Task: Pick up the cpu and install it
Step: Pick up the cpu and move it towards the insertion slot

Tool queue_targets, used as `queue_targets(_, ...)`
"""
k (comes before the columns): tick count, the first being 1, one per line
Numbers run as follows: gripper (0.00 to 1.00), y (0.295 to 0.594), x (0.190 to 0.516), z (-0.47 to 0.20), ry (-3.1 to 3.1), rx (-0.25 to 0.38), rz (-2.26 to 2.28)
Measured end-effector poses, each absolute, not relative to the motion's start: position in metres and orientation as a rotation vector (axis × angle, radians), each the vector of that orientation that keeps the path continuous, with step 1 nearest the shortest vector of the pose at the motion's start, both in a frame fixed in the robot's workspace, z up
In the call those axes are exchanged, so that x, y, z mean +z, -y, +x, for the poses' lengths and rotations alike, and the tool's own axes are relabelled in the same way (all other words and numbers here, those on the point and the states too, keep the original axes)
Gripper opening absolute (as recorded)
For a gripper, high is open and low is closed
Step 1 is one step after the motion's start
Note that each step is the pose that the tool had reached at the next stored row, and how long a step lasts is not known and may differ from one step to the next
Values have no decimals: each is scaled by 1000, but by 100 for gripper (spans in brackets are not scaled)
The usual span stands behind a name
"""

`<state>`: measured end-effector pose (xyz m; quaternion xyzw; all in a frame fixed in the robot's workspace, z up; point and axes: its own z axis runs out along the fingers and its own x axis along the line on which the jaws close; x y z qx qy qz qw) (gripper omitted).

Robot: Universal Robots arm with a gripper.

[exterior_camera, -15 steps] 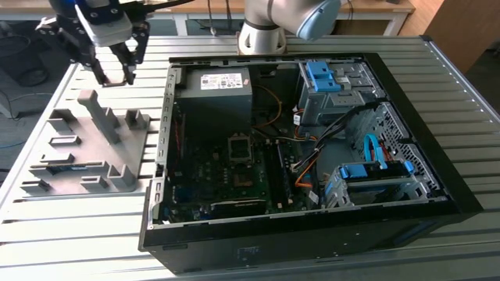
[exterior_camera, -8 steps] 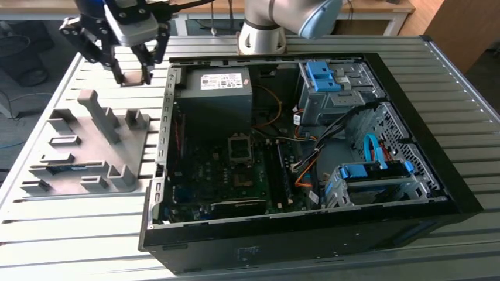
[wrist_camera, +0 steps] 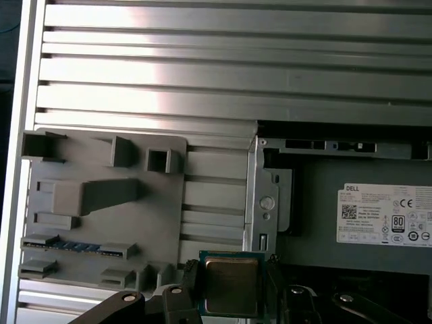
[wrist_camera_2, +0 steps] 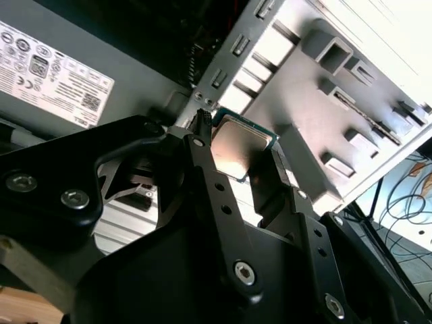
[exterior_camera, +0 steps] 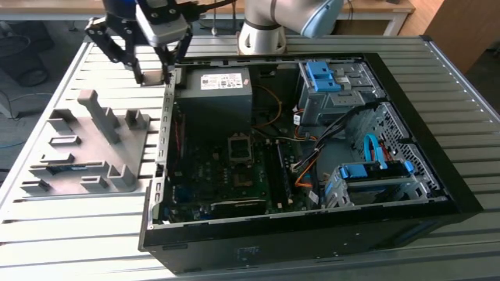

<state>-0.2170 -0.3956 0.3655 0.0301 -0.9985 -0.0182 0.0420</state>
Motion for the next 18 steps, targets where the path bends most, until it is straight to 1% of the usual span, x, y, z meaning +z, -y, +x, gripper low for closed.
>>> queue_targets(18, 47, 396, 365, -148, 3052, -56, 92)
